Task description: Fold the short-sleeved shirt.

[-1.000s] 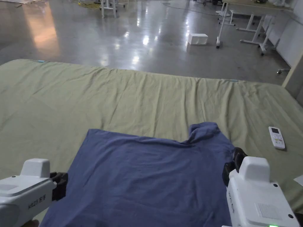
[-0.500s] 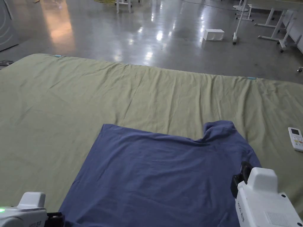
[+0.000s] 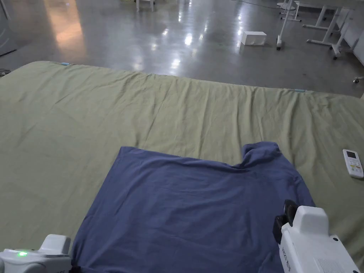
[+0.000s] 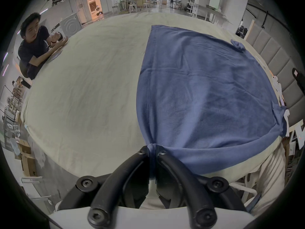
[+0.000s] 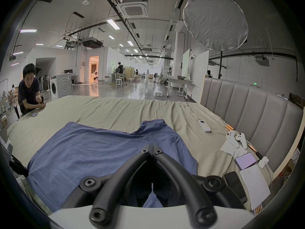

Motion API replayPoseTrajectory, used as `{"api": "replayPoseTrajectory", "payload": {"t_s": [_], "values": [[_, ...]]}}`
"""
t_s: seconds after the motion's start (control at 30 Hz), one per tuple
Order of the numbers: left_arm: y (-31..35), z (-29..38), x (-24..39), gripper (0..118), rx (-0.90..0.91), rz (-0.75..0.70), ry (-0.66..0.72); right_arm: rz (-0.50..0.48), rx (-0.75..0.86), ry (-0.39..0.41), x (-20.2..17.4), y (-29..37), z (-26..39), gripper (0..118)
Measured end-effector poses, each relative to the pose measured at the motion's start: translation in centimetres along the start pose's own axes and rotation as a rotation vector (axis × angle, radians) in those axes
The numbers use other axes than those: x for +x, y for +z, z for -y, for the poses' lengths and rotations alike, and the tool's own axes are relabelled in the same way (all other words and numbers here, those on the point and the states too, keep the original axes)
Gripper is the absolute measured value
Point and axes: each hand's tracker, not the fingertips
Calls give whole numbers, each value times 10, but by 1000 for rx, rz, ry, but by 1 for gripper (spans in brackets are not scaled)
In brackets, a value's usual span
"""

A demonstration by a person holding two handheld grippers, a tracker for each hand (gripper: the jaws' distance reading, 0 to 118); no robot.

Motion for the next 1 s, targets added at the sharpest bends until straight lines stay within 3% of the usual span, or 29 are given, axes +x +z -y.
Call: {"api": "replayPoseTrajectory", "payload": {"t_s": [0.13,0.3,0.33,0.37,0.4,0.47,0.57,0.8,0.9,1.0], "values": [[11,0,-6,6,10,18,45,4,-27,18,21,13,-2,0],[23,3,-7,6,29,24,57,19,-240,7,67,18,12,2],[25,2,-7,6,32,26,59,9,-304,-11,77,19,17,8],[27,2,-8,6,34,30,60,13,-417,-60,87,21,26,20],[28,3,-7,6,39,28,64,-6,-432,-51,95,22,29,34],[29,3,-7,6,43,30,68,-5,-512,-79,109,27,44,46],[31,2,-6,6,43,24,56,14,-602,-5,113,32,67,62],[28,1,-6,6,37,20,52,-13,-766,0,106,27,115,60],[27,1,-7,6,35,17,43,-30,-770,-17,101,24,131,40],[28,2,-6,6,39,14,40,-36,-752,-12,95,24,127,33]]}}
